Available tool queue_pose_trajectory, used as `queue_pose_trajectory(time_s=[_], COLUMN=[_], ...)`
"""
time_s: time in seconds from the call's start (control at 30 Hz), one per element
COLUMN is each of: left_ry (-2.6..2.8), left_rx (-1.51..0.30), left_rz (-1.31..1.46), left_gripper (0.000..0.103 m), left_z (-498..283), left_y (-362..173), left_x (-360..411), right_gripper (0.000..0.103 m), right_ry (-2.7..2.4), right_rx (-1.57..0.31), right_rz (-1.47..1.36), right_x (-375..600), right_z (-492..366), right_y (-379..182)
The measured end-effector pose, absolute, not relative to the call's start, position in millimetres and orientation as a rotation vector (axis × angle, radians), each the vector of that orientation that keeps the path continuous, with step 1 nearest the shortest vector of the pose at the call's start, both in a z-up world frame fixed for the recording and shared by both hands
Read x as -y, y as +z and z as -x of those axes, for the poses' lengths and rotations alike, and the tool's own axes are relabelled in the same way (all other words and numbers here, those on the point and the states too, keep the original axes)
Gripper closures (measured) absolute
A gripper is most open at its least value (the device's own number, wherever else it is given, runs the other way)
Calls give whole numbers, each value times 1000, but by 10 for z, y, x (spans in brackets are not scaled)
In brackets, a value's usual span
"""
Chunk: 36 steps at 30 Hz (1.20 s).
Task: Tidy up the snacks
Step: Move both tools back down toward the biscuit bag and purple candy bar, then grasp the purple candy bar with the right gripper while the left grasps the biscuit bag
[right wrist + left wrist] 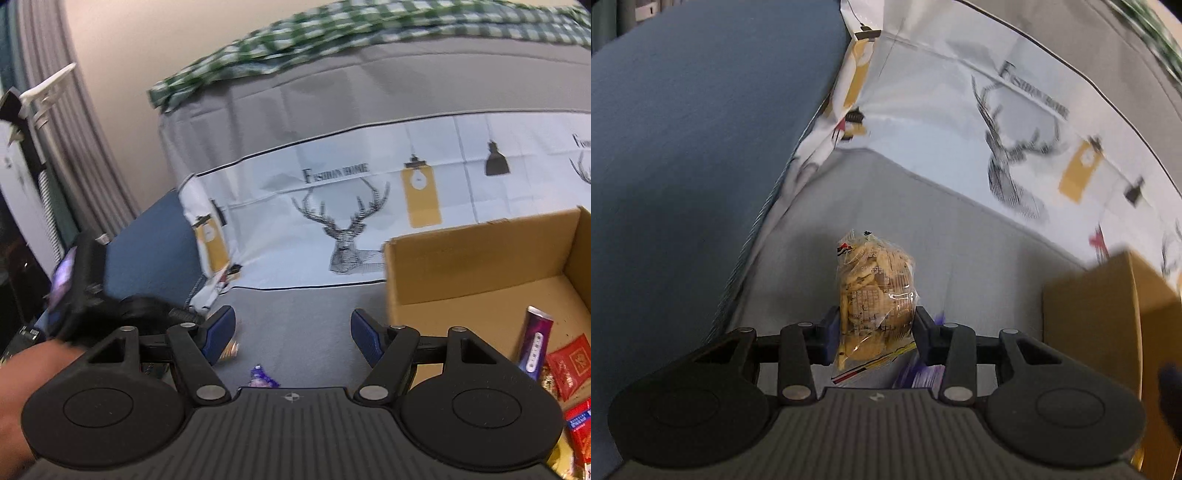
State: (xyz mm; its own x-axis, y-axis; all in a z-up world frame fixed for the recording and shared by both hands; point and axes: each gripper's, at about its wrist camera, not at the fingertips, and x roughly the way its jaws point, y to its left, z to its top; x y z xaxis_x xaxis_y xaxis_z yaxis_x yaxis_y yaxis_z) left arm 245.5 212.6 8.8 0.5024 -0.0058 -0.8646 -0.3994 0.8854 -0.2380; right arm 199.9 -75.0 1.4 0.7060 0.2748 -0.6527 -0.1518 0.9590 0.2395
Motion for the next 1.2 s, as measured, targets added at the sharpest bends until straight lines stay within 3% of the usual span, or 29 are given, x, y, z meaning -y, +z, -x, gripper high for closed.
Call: queue_pose_trajectory(time_s=[0.17, 0.23, 0.67, 0.8, 1.0, 1.1, 1.13, 1.17, 1.2], left_ry=[262, 247, 217, 207, 200, 199, 198, 197, 196], left_rx=[-1050, -1098, -1187, -1186, -1187, -1183, -1182, -1179, -1175], left_rz=[412, 465, 369, 376, 366, 374, 378, 384, 391], left_gripper=[58, 58, 58, 58, 58, 58, 58, 58, 58], left_z=[-1968, -1909, -1988, -1956, -1964, -1976, -1974, -1972, -1968], left_y=[0, -110, -352, -349, -350, -351, -351, -348, -342], left_x=[-2162, -2207, -2163, -2188, -2178, -2180, -2184, -2190, -2194], right_gripper=[59, 64, 58, 42, 40, 44, 61, 68, 68], right_ry=[322, 332, 236, 219, 234, 241, 247, 253, 256], right_rx=[-725, -735, -958, -968, -1034, -1066, -1077, -1085, -1079], right_rz=[-96, -81, -118, -93, 19, 80, 103, 129, 158], right_x=[437, 333, 160, 107, -16, -62, -70, -79, -76], right_z=[-1832, -1802, -1972, -2087, -2167, -2153, -2140, -2127, -2105], right_y=[18, -27, -658, -772, -1042, -1180, -1218, -1250, -1267])
